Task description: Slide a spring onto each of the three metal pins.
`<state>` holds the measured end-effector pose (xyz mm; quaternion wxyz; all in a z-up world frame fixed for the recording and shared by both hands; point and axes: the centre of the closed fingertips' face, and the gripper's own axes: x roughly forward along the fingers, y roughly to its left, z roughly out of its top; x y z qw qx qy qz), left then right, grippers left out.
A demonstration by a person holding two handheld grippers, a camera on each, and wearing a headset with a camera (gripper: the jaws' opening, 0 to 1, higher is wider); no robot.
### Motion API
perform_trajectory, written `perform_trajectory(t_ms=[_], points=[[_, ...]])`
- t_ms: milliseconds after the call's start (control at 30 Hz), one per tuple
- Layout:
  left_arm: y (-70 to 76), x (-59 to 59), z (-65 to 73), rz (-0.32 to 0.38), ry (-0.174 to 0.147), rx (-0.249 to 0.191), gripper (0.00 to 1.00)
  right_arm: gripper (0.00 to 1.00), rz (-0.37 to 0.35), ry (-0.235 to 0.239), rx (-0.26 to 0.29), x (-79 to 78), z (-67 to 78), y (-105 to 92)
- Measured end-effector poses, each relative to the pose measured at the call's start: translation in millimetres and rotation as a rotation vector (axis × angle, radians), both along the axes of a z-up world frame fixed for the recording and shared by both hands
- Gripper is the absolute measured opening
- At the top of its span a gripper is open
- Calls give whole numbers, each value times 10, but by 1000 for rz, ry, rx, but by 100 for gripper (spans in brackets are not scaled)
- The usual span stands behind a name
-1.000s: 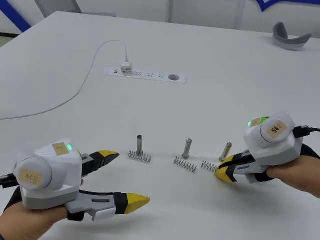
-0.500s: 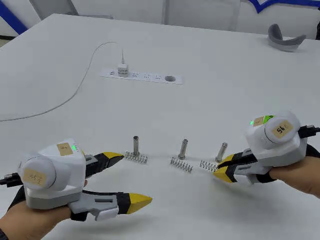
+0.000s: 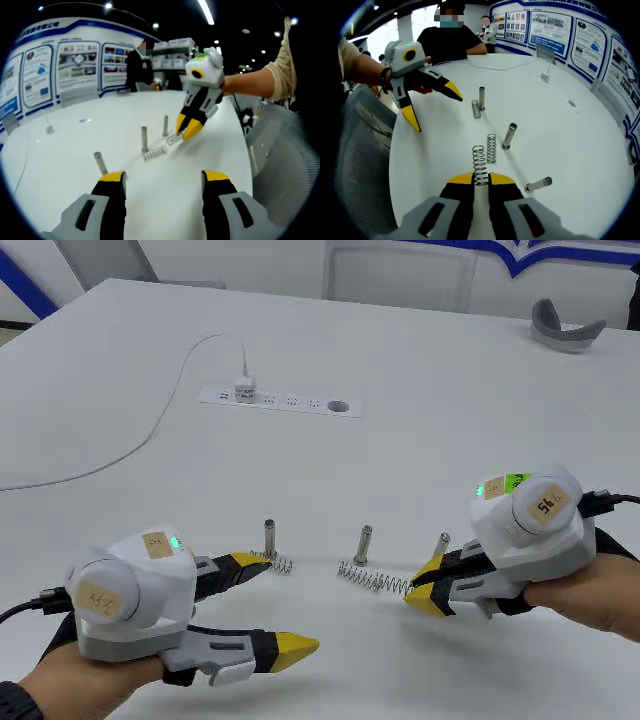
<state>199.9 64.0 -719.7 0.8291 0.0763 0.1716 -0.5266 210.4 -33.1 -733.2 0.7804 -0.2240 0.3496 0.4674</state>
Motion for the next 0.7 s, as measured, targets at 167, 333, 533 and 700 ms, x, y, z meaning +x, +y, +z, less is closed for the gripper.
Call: perform_trajectory(t_ms=[167, 333, 533, 700], points=[[-100, -8, 16, -23, -8, -5, 57, 12, 47, -2, -2, -51, 35, 103], [-168, -48, 22, -54, -16, -4, 53, 12, 79, -1, -2, -87, 49, 178], [-235, -88, 27, -85, -21, -7, 48, 12, 140, -2, 3, -166, 77, 320], [-274, -105, 27, -101, -29, -6, 44, 12, 176, -3, 8, -197, 108, 412]])
